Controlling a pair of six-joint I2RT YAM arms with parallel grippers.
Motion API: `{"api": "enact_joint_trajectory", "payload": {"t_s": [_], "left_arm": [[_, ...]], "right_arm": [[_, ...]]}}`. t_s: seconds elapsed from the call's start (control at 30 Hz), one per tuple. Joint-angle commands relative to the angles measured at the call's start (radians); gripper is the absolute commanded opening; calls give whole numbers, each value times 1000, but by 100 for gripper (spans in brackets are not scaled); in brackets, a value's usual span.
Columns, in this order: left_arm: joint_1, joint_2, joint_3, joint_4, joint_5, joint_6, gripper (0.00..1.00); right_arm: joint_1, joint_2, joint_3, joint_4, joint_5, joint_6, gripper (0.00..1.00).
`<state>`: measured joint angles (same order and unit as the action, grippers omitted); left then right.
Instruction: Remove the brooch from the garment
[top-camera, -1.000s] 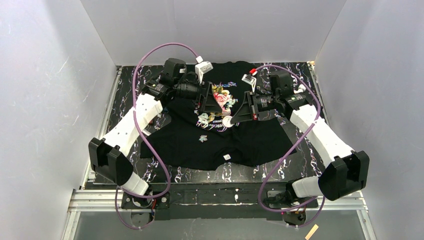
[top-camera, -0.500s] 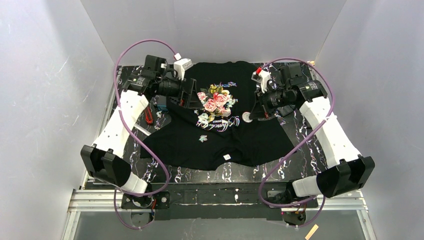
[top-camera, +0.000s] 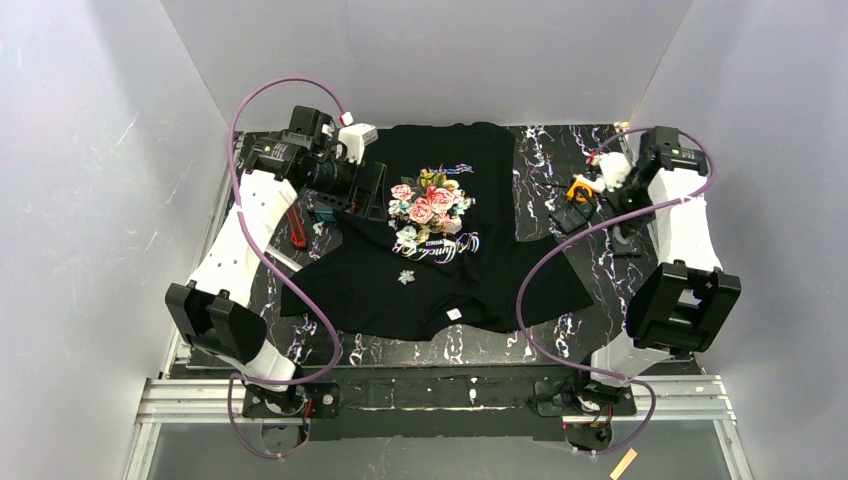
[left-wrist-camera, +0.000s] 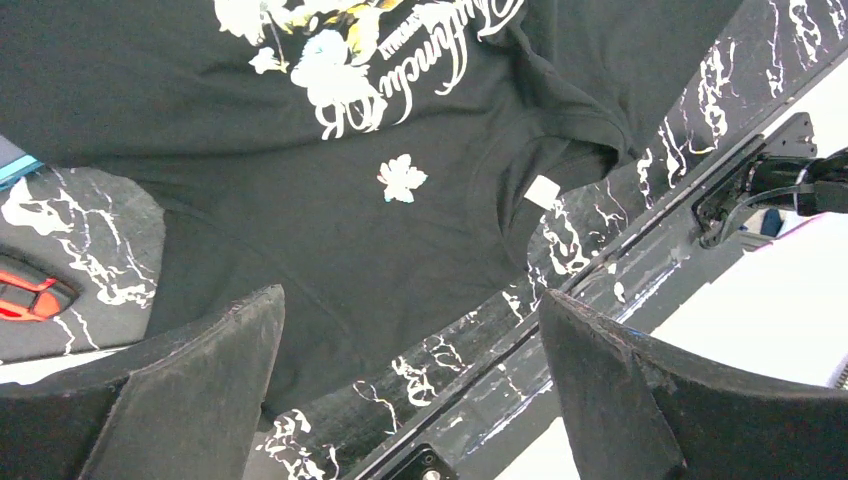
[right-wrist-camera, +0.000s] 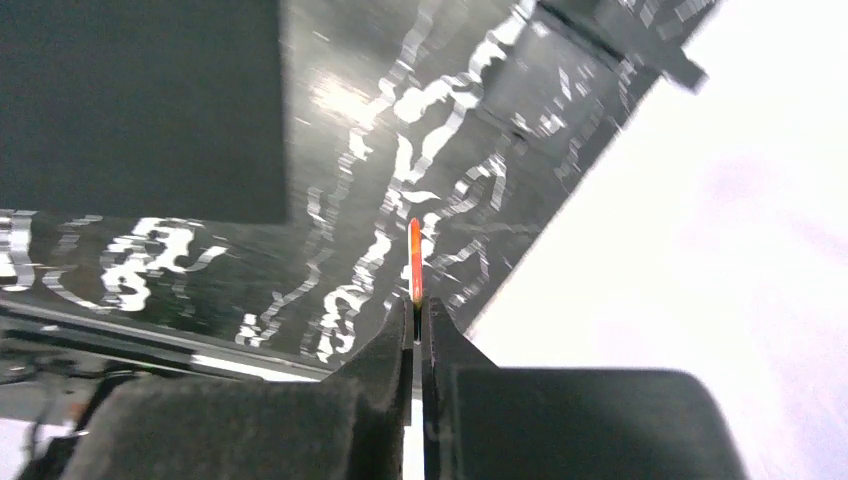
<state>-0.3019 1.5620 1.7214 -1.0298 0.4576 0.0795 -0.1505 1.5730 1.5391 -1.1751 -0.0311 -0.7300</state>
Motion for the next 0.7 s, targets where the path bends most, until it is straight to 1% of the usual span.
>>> {"api": "enact_joint_trajectory", "payload": {"t_s": [0.0,0.07,0.2,0.43,0.67], "left_arm": [[7,-8,56,-33,-44,14,98],[6,-3,66,-32,-39,9,98],[7,9,85,-33,-41,5,98],[6,19,100,-28,-51,-2,98],[9,46,141,-30,-15,-27,98]], "right_arm": [[-86,24,-43,104,215,-132,1],[-98,27,-80,183,252,-142,1],[-101,46,-156,323,276,-146,1],[-101,132,-184,428,303,-113,1],[-101,187,-213,491,289,-53,1]]}}
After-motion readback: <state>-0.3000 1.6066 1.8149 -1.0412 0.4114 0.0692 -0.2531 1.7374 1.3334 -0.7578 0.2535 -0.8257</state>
